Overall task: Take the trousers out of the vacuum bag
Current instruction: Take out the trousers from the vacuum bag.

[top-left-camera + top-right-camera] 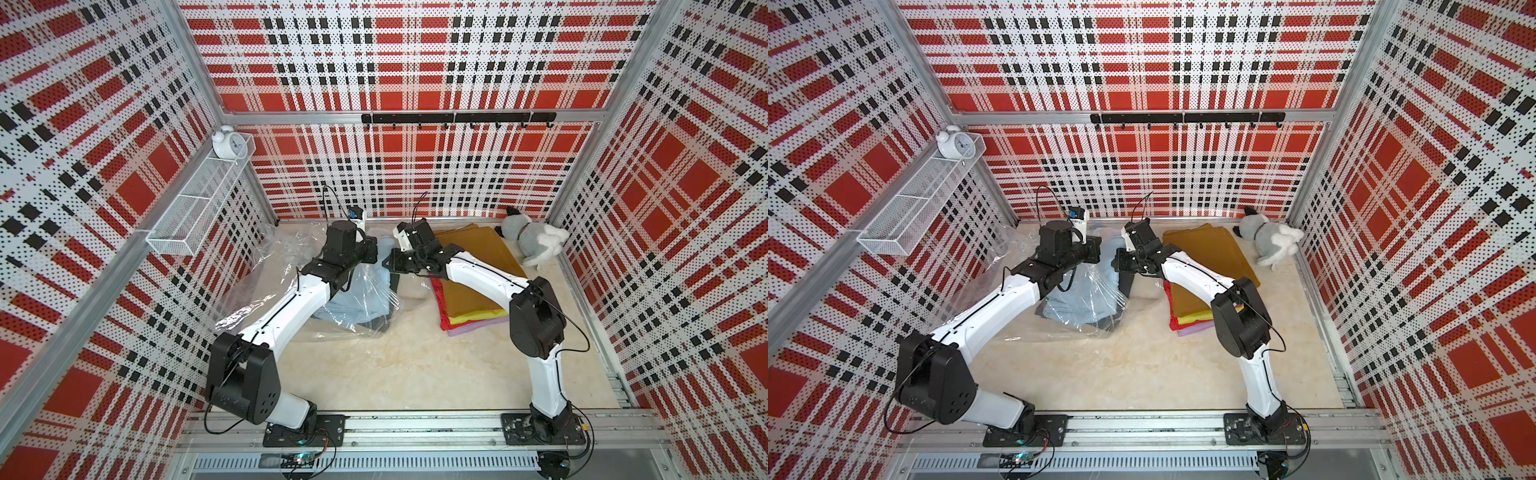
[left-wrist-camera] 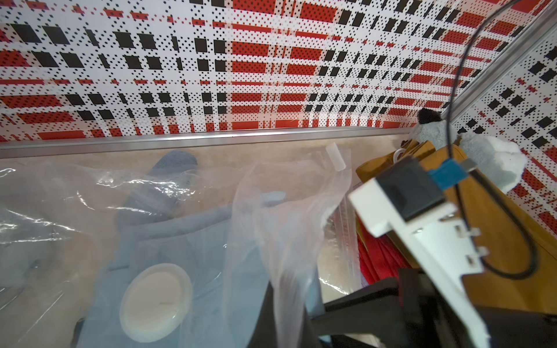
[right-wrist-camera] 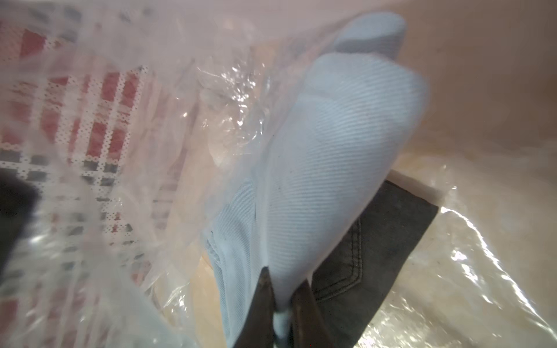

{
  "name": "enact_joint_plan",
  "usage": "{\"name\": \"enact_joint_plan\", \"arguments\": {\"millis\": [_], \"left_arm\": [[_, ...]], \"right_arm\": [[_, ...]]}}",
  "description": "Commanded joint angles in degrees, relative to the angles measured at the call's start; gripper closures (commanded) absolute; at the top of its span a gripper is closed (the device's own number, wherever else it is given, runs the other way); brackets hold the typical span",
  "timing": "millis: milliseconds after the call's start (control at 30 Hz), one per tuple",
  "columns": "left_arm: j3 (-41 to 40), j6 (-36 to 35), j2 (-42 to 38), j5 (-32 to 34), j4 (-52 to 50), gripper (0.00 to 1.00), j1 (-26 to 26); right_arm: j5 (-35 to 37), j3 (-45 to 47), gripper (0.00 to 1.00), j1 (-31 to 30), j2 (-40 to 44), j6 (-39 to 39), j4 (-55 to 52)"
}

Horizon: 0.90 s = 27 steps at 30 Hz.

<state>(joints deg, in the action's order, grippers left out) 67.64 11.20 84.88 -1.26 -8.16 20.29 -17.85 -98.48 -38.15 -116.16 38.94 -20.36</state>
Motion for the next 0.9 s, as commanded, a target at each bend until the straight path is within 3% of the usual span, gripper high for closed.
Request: {"name": "enact_joint_plan", "arguments": {"millis": [0, 200, 600, 867], "left_arm": [[-0.7, -0.5, 0.8, 0.2, 1.8, 1.00, 0.0], [-0.6, -0.5, 0.9, 0.3, 1.8, 1.00, 0.1], [-0.7, -0.7, 1.2, 0.4, 1.7, 1.00, 0.4], [-0.7, -0.7, 1.5, 0.4, 1.7, 1.00, 0.4]], "right_arm": [[1.5, 0.9, 1.00, 1.0, 6.3, -2.3, 2.7], [3.9, 6.6, 1.00, 2.4, 9.4, -2.5, 3.1], [7.0, 16.2, 1.00, 2.6, 4.6, 3.1, 7.7], [6.3, 19.4, 0.67, 2.7, 2.8, 6.7, 11.6]]}}
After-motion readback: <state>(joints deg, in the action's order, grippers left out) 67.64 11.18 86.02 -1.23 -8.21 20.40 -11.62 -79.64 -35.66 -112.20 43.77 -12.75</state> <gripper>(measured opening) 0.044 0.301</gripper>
